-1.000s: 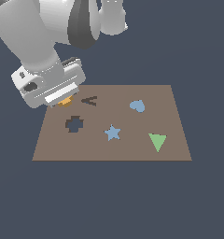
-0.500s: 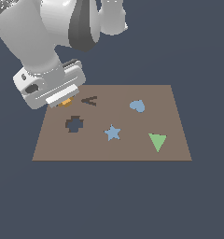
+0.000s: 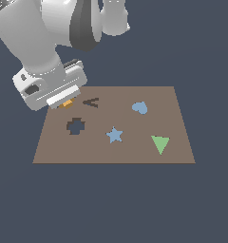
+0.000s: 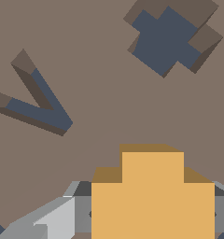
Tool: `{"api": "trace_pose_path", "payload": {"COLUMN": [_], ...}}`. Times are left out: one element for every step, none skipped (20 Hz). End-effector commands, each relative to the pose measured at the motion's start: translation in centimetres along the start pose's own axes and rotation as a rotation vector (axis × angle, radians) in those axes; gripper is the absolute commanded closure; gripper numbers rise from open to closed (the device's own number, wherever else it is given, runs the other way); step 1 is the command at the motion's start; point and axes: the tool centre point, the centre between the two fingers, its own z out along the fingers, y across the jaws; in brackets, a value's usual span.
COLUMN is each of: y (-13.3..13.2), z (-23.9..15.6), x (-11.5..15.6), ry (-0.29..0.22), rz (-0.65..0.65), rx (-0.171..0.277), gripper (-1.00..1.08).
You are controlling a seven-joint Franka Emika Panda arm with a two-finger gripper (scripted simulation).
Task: Insert a designated object into the corresponding slot on a board.
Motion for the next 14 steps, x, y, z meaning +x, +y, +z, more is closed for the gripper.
{"api": "trace_pose_path", "payload": {"y": [-0.02, -0.04, -0.07, -0.1, -0.14, -0.18, -0.23, -0.29, -0.35, -0.42, -0.49, -0.57, -0.66, -0.75], "z": [0.02, 0.02, 0.02, 0.02, 0.01, 0.01, 0.0, 0.0, 0.0, -0.01, -0.02, -0.02, -0.03, -0.04], "x": [0.0, 0.01, 0.03, 0.05, 0.08, 0.11, 0.15, 0.19, 0.24, 0.3, 0.36, 0.43, 0.51, 0.59], "ry": [0.0, 0.0, 0.0, 0.0, 0.0, 0.0, 0.0, 0.0, 0.0, 0.0, 0.0, 0.0, 0.0, 0.0], "rz": [0.003, 0.006, 0.011, 0.017, 0.025, 0.034, 0.044, 0.056, 0.069, 0.083, 0.099, 0.117, 0.135, 0.155], "rx": [0.0, 0.0, 0.0, 0.0, 0.0, 0.0, 0.0, 0.0, 0.0, 0.0, 0.0, 0.0, 0.0, 0.0], "gripper": [1.08, 1.08, 1.08, 1.08, 1.08, 1.08, 1.08, 1.08, 1.08, 1.08, 1.08, 1.08, 1.08, 1.08]}}
